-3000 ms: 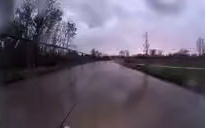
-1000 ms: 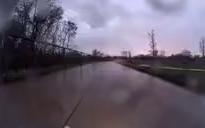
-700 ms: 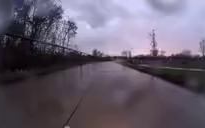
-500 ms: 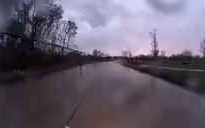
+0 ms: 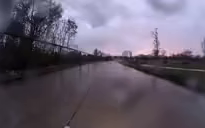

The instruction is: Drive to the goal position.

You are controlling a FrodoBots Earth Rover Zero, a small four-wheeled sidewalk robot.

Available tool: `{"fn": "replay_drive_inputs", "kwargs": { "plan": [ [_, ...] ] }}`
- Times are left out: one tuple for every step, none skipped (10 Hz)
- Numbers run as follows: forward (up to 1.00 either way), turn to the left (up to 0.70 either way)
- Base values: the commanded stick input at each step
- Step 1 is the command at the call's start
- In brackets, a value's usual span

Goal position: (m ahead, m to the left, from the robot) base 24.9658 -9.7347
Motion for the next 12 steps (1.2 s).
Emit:
{"fn": "replay_drive_inputs", "kwargs": {
  "plan": [
    [0.70, 0.00],
    [0.70, 0.00],
    [0.70, 0.00],
    [0.70, 0.00],
    [0.70, 0.00],
    [0.70, 0.00],
    [0.70, 0.00],
    [0.70, 0.00],
    [0.70, 0.00],
    [0.70, 0.00],
    [0.70, 0.00],
    [0.70, 0.00]
  ]
}}
